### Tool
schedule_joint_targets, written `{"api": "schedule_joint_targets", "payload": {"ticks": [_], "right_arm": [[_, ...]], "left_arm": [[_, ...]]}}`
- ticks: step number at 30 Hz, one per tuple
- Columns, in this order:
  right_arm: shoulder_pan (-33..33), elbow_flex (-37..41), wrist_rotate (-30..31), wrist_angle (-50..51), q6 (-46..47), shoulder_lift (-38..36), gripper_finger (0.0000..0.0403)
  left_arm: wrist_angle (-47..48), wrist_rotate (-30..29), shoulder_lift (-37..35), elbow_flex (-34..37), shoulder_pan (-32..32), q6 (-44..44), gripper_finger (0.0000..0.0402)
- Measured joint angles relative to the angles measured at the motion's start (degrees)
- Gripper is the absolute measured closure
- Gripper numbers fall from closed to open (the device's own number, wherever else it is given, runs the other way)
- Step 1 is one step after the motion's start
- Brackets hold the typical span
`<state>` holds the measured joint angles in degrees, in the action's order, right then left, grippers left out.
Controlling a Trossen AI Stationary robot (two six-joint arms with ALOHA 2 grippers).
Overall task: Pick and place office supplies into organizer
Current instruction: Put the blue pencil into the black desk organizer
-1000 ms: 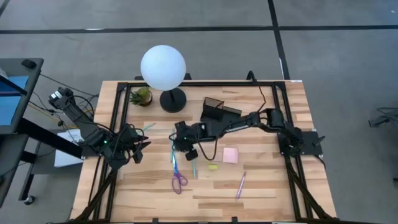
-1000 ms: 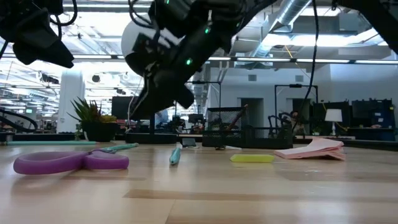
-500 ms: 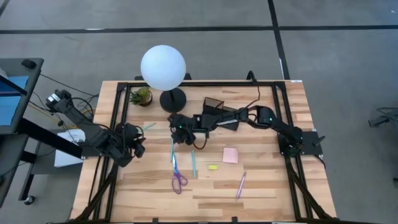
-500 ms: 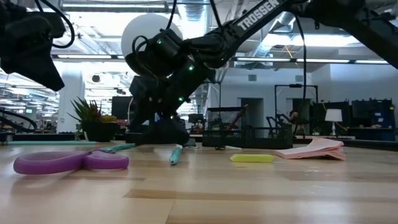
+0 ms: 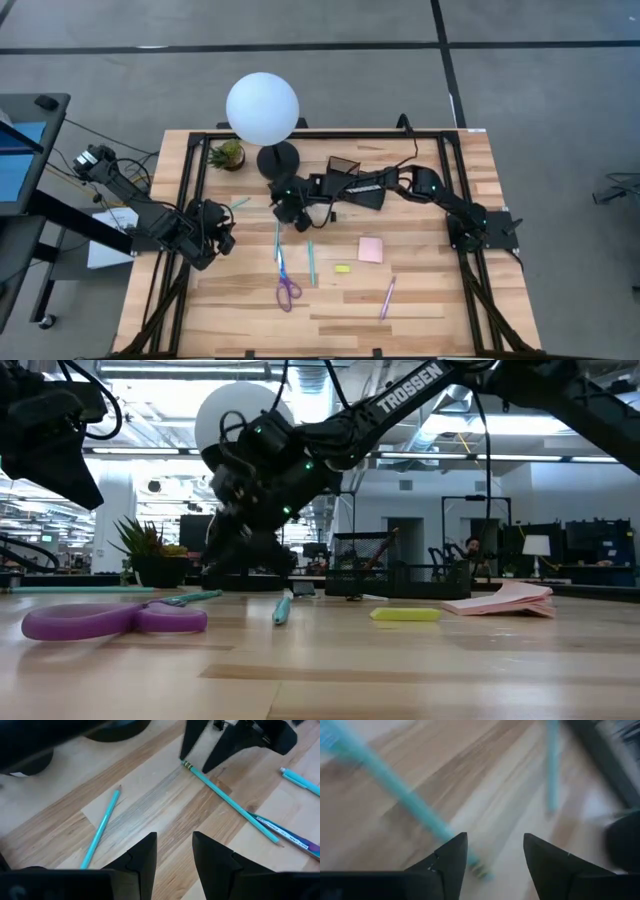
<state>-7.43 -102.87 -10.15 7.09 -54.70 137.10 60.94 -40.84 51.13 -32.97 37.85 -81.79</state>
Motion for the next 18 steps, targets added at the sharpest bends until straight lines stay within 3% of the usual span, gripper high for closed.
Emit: {"api": "schedule_joint_targets", "payload": {"ticks": [3, 5, 12, 18], "right_arm": [[-0.7, 0.0, -7.6, -6.9, 2.8, 0.0, 0.023], [-0.9, 0.0, -9.3, -10.4, 5.8, 0.0, 0.0237], [-1.3, -0.1, -2.5, -10.8, 9.3, 0.7, 0.0266], [-2.0, 0.1, 0.7, -9.6, 9.5, 5.1, 0.0321]], "left_arm": [[0.0, 0.0, 0.0, 0.0, 0.0, 0.0, 0.0281], [-0.2, 0.1, 0.0, 0.0, 0.0, 0.0, 0.0281], [-0.4, 0.7, 0.0, 0.0, 0.0, 0.2, 0.0281], [-0.5, 0.8, 0.0, 0.0, 0.0, 0.2, 0.0281]]}}
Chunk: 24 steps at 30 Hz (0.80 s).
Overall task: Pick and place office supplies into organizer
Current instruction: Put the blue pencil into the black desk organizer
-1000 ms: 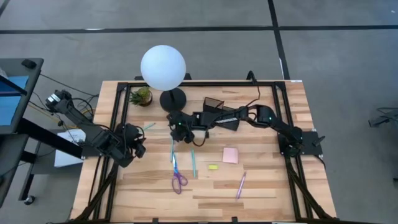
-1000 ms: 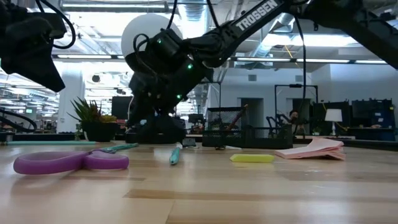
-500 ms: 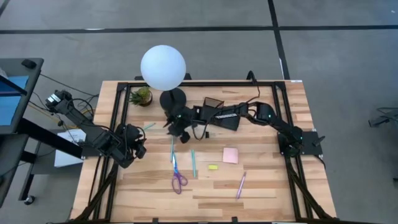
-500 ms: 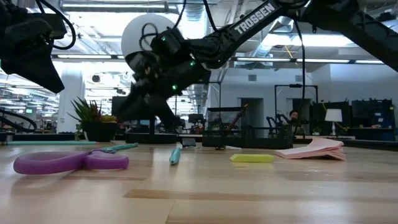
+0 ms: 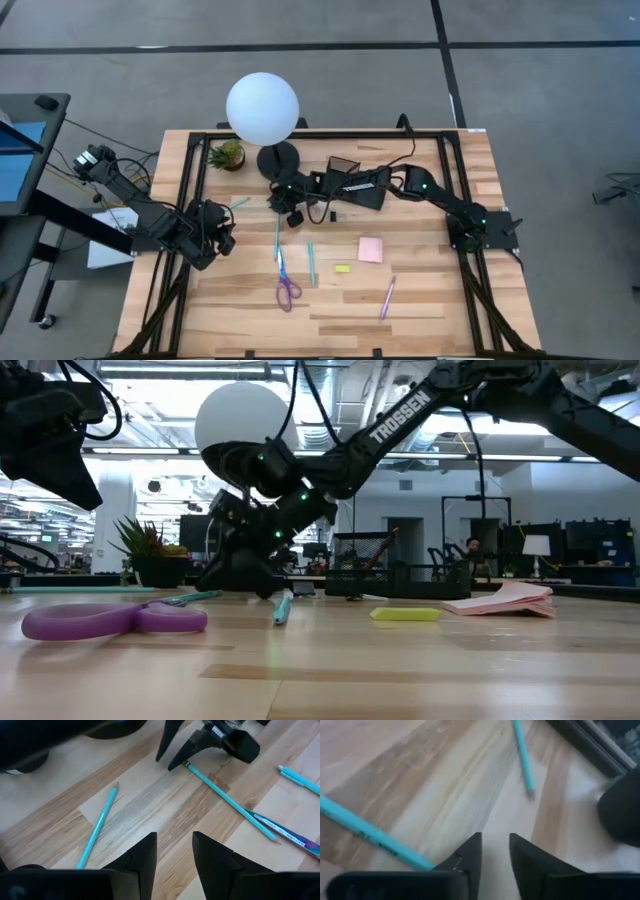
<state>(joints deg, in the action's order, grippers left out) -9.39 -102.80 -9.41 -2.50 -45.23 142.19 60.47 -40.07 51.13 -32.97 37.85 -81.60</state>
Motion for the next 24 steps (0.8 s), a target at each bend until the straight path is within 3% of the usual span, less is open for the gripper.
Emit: {"api": "schedule_joint_targets", "payload": {"ticks": [6, 24], "right_arm": [[0.7, -0.4, 5.8, 4.0, 0.4, -0.2, 0.0395], [5.2, 0.2, 1.2, 32.3, 9.3, -7.7, 0.0402]], "left_arm": [[0.0, 0.8, 0.0, 0.0, 0.0, 0.4, 0.0281], [0.0, 0.8, 0.0, 0.0, 0.0, 1.4, 0.0281]]}}
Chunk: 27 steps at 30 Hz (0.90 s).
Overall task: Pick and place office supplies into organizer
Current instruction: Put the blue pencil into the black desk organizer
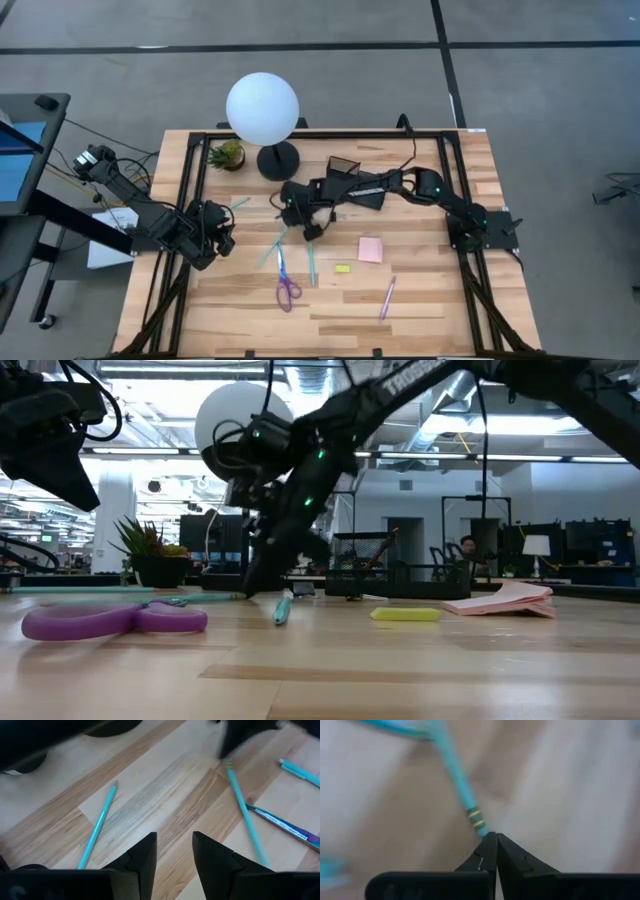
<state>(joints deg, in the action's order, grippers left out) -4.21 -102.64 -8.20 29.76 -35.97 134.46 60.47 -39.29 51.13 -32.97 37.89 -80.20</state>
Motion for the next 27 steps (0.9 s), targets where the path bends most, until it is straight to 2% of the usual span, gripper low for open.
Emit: {"api": "schedule_joint_targets", "payload": {"ticks": [4, 7, 10, 17, 22, 27], "right_arm": [[2.3, 0.0, -1.4, 11.1, 3.2, -2.6, 0.0402], [4.4, 0.0, -1.7, 13.6, 6.2, -3.5, 0.0402], [6.9, 0.0, -1.2, 11.5, 6.4, -4.2, 0.0402], [9.4, -0.2, 8.7, -1.2, 7.9, -4.3, 0.0403], [7.8, -0.8, 11.9, 3.5, 7.2, -4.3, 0.0389], [7.1, -3.2, 12.7, 6.8, 7.5, -4.2, 0.034]], "left_arm": [[0.0, -0.1, 0.0, 0.0, 0.0, 0.2, 0.0281], [0.0, -0.4, 0.0, 0.0, 0.0, 0.3, 0.0281], [0.0, -1.0, 0.0, 0.0, 0.0, 0.3, 0.0281], [-0.7, -1.4, 0.0, 0.0, 0.0, 0.3, 0.0281], [-1.7, -0.6, 0.0, 0.0, 0.0, 0.3, 0.0281], [-2.3, -0.6, 0.0, 0.0, 0.0, 0.3, 0.0281]]}}
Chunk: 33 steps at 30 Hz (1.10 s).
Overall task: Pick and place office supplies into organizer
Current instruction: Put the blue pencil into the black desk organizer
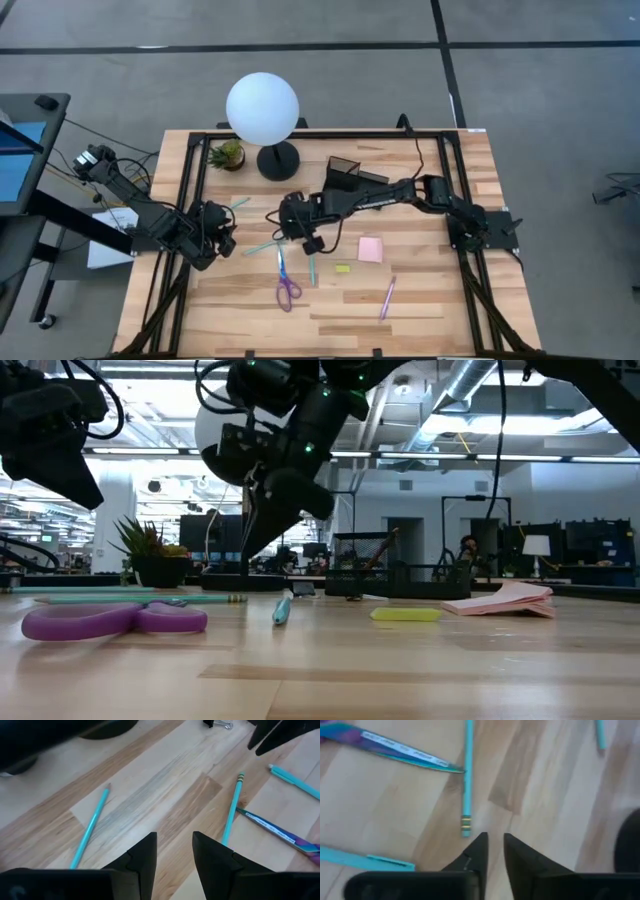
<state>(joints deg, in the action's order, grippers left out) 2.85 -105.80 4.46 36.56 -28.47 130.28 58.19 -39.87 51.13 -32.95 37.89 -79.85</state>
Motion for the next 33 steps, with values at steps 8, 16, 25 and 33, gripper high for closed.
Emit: {"api": "schedule_joint_targets", "payload": {"ticks": [8, 16, 25, 33], "right_arm": [[0.5, 1.4, -4.6, -4.1, 1.1, 0.3, 0.0254], [0.2, 1.8, -7.2, -6.7, 3.3, 0.7, 0.024], [-0.4, 1.9, -6.3, -6.6, 5.0, 3.6, 0.0265], [-1.9, 1.7, -7.7, -6.9, 7.6, 5.4, 0.027]], "left_arm": [[-0.7, 0.0, 0.0, 0.0, 0.0, 0.1, 0.0281], [-0.7, 0.2, 0.0, 0.0, 0.0, 1.0, 0.0281], [-0.9, 0.4, 0.0, 0.0, 0.0, 1.4, 0.0281], [-0.7, 0.4, 0.0, 0.0, 0.0, 1.7, 0.0281]]}}
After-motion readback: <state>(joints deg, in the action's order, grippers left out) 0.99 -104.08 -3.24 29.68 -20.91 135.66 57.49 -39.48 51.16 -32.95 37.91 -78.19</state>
